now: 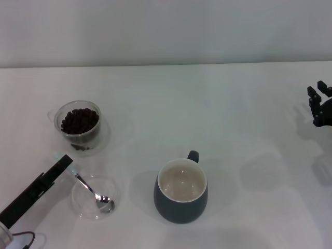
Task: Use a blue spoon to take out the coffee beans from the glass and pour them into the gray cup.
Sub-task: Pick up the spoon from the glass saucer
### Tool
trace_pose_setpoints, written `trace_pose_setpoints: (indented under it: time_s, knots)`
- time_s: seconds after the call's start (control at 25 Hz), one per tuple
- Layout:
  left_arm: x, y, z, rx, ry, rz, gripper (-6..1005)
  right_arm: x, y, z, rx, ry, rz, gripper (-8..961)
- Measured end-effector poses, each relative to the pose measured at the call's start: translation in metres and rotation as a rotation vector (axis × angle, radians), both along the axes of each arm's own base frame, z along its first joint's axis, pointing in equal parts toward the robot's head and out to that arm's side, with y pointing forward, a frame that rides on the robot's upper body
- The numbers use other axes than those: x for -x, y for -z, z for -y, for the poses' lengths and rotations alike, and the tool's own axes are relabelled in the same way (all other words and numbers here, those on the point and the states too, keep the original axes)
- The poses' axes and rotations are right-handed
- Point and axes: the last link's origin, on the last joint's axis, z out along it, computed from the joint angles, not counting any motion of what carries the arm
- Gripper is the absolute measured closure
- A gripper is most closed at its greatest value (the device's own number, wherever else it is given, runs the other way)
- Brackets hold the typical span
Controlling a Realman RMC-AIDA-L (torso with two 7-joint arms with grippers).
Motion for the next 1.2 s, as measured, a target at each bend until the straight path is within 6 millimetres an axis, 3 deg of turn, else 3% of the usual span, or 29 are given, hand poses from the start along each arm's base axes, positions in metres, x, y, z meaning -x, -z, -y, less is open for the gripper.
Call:
trace_pose_setpoints:
  time_s: [1.2]
  knots:
    - [-0.006, 0.000, -0.019, 0.068, 0.008, -0.004, 669, -0.001, -0.001, 0.001, -0.001, 0.001, 0.008, 710]
